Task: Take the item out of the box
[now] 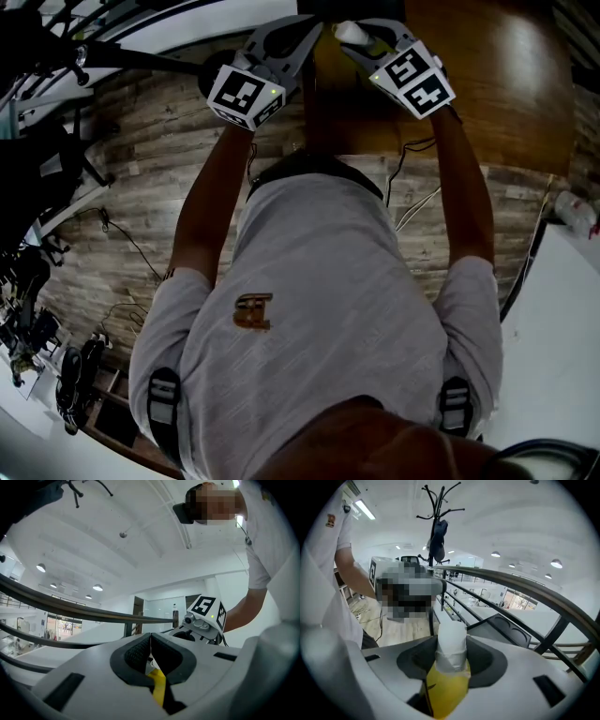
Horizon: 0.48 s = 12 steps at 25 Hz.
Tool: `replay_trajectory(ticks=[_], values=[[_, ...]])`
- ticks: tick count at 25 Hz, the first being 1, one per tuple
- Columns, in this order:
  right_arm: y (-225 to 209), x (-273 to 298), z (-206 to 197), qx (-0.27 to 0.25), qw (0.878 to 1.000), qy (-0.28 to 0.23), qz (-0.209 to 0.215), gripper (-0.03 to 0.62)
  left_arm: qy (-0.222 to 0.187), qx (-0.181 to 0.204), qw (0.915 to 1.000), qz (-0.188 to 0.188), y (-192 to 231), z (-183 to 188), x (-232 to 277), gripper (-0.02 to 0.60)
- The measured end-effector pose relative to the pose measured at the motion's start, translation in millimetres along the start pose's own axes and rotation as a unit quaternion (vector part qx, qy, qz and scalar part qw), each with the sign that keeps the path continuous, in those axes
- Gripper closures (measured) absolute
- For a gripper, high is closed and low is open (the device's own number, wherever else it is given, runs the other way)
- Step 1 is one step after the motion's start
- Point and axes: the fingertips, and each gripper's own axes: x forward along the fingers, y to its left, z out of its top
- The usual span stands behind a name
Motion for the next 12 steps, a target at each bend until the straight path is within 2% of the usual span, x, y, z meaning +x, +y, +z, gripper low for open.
replay_trajectory(ticks=[6,12], values=[[1.8,-38.1,36.9,0.029,0.995,-0.089,-0.030,0.395,-0.020,0.010,0.9997,-0.004,-11.3,25.0,-4.8,0.561],[1.1,-72.0,63.0,0.059,0.982,-0.168,-0.055,0.395,-0.024,0.015,0.9996,0.000,-20.4,45.5,-7.8,0.561]])
